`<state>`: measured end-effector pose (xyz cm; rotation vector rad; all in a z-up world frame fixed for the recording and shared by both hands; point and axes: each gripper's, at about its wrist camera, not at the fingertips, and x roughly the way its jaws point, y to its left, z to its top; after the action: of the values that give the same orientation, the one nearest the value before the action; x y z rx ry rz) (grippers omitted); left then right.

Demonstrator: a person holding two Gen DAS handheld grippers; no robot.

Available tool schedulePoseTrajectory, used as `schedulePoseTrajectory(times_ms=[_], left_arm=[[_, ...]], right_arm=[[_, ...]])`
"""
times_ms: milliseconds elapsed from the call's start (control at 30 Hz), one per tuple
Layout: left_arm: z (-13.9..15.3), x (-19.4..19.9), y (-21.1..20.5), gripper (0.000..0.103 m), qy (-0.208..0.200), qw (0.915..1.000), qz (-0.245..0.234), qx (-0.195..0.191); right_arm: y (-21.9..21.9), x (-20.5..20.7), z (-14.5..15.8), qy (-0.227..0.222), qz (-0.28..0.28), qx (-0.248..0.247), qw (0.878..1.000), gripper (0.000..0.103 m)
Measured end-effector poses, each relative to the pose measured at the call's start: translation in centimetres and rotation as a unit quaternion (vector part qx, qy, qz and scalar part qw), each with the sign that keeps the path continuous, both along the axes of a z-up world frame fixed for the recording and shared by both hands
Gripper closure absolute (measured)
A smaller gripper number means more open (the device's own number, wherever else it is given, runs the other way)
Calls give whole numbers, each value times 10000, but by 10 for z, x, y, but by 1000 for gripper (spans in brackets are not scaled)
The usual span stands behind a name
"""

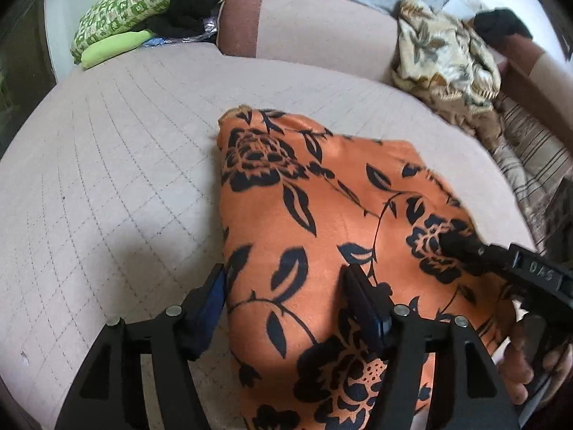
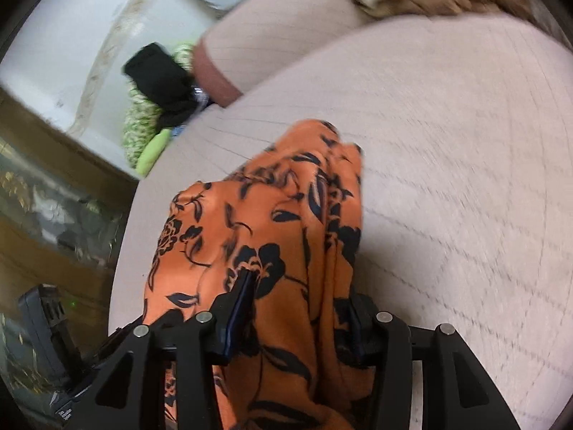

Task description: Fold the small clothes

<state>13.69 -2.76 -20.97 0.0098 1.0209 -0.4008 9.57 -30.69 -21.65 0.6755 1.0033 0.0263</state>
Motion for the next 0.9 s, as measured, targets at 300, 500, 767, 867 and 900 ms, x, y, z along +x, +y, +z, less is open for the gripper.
schedulePoseTrajectory(times_ms=[300,500,767,867,900], left_arm=[[16,25,6,15,-904,9936,490,465],[-13,44,-16,11,-621,9909,447,1103],[1,26,8,11,-523,9956,634,446],[20,0,8,11,-987,9925,591,422],[23,-9,6,11,-1092,9915,561,437]], right_arm=[[-16,6,59,-689,-360,-609,9951,51],[-5,50,32,-181,-171,107,9996,51],[-18,46,16,324,-134,247,9991,51],[-17,21,42,32,105,131,9999,45],[-17,11,46,-44,178,156,9997,45]])
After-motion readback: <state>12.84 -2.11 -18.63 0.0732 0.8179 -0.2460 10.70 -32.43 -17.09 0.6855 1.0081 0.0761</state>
